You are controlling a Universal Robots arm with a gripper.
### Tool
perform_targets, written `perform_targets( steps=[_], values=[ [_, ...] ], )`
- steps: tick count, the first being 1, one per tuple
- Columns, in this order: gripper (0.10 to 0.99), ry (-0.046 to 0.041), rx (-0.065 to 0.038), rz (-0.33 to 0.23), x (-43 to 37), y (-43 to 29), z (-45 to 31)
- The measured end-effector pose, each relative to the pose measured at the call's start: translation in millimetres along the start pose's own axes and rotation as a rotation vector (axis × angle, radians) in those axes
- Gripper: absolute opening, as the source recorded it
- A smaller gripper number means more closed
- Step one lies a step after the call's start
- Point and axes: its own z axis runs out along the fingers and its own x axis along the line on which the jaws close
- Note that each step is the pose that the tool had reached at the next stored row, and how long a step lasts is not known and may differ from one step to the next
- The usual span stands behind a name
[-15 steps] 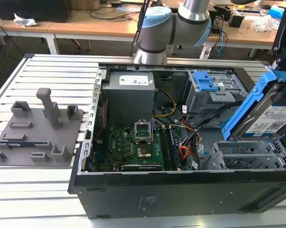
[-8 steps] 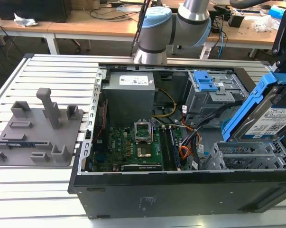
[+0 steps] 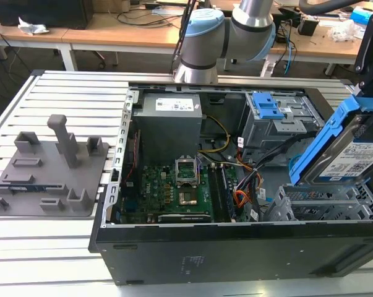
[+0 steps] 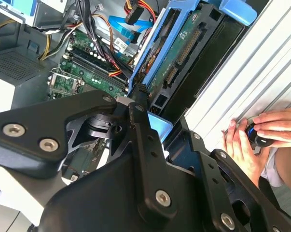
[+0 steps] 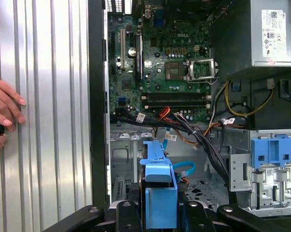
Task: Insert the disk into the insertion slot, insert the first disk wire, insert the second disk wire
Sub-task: 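Insert the disk into the insertion slot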
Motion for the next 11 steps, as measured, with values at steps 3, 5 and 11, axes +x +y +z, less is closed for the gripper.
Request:
perform_targets(
  steps=[3,5,11],
  values=[
    [0.365,0.0001,0.000,0.000,0.6,0.0,1.1],
    [0.365,0.0000,0.000,0.000,1.1,-0.1,1.9],
    [0.365,0.0000,0.000,0.000,3.6,-0.1,4.3]
  ],
)
